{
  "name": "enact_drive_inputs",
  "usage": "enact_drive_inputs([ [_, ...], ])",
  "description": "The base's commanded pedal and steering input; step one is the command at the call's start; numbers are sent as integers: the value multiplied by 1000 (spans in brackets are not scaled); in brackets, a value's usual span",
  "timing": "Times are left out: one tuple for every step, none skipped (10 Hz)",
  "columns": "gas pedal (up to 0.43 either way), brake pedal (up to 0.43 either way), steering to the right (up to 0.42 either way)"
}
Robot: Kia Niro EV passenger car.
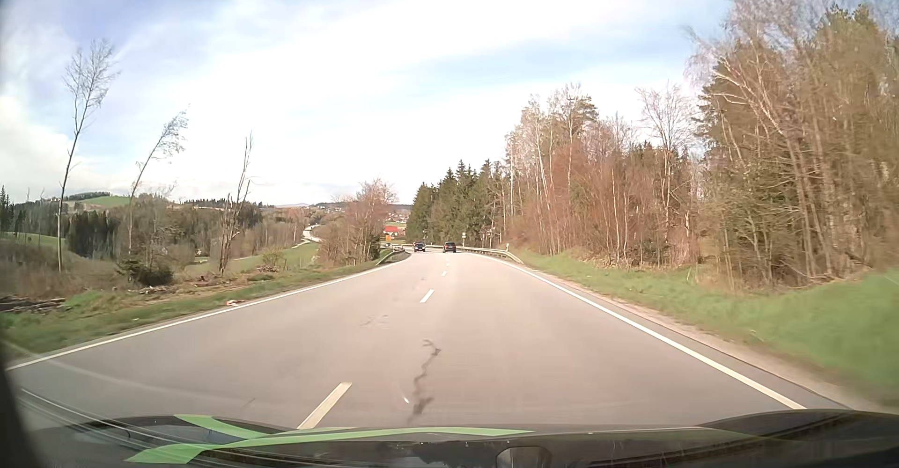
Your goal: Follow the waypoints while adhering to traffic rules and regulations
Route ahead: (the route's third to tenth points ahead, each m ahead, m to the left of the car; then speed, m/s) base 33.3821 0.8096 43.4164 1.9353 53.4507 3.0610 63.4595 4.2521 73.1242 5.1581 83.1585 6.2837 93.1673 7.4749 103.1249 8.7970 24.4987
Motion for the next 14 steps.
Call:
enact_drive_inputs([
  [87,0,-4],
  [87,0,-4],
  [87,0,-4],
  [87,0,-4],
  [87,0,-4],
  [87,0,-4],
  [87,0,-6],
  [87,0,-7],
  [79,0,-9],
  [67,0,-11],
  [67,0,-11],
  [67,0,-12],
  [79,0,-12],
  [87,0,-12],
])
